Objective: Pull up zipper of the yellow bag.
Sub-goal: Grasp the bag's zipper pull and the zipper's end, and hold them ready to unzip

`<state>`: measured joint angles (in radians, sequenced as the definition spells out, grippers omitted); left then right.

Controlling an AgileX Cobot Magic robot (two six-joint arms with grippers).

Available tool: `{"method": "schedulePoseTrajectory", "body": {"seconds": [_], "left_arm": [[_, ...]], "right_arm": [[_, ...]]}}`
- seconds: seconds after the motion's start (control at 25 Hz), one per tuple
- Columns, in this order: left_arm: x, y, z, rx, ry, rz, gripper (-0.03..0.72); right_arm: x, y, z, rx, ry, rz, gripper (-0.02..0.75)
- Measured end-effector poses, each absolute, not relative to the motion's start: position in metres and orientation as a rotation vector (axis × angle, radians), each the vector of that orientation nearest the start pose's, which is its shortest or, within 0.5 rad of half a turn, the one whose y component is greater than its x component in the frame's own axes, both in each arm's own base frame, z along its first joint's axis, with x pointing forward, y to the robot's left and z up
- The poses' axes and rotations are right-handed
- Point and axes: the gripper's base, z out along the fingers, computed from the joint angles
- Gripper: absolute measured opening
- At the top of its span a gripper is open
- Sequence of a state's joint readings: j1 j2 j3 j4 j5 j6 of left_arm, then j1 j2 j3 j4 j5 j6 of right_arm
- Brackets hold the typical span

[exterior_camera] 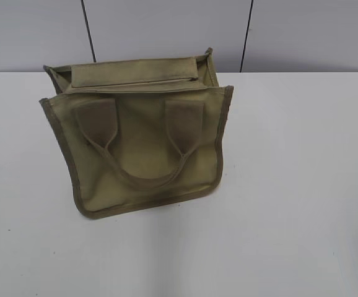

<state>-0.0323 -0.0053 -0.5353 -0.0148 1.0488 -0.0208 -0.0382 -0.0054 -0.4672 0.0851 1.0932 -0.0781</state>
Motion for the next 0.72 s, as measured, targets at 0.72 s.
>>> {"method": "schedulePoseTrajectory", "body": {"seconds": [0.72], "left_arm": [[-0.0096,-0.0009,0.2879,0.012,1.992,-0.052,0.293]], "right_arm": [[-0.0034,0.007,0.2658,-0.046,2.101,0.033,0.583]]}}
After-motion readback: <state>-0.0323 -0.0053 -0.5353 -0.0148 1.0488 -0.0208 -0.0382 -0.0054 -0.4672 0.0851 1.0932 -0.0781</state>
